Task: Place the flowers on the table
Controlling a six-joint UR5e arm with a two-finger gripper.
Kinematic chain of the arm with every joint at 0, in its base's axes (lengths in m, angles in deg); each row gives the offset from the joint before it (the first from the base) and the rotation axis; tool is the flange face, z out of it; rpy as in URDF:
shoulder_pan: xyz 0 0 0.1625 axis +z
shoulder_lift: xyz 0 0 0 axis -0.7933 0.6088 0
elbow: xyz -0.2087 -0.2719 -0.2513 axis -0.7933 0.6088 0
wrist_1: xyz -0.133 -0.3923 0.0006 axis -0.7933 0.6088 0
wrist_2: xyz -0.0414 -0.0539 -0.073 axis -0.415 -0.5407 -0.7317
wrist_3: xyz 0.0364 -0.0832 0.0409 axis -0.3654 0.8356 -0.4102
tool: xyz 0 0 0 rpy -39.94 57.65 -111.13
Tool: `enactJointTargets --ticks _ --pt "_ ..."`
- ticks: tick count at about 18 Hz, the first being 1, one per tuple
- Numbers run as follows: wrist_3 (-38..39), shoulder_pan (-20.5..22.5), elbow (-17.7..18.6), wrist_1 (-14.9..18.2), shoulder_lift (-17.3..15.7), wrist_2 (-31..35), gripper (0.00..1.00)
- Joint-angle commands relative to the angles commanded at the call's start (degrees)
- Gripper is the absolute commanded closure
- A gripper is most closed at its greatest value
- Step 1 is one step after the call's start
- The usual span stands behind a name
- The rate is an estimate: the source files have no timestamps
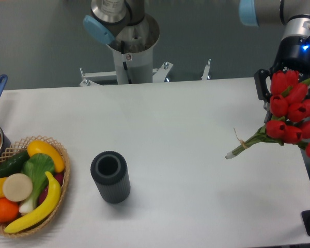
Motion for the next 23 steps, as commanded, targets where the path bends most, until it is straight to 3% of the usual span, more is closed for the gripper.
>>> enactJointTargets --ticks 2,7,13,17,23 --pt "-0.4 -0.4 1.1 0.0 -0.6 0.9 0.70" --pt "-0.3 -0.8 1.8 0.2 -3.1 11.1 0.70" --pt "-0.4 -3.9 3.9 0.3 -6.0 28.5 0.69" --pt "-1.0 -9.4 3.5 0.2 -4.9 42.1 0.70" --pt "-4.0 -18.8 3.5 0.4 -0.4 61.4 0.69"
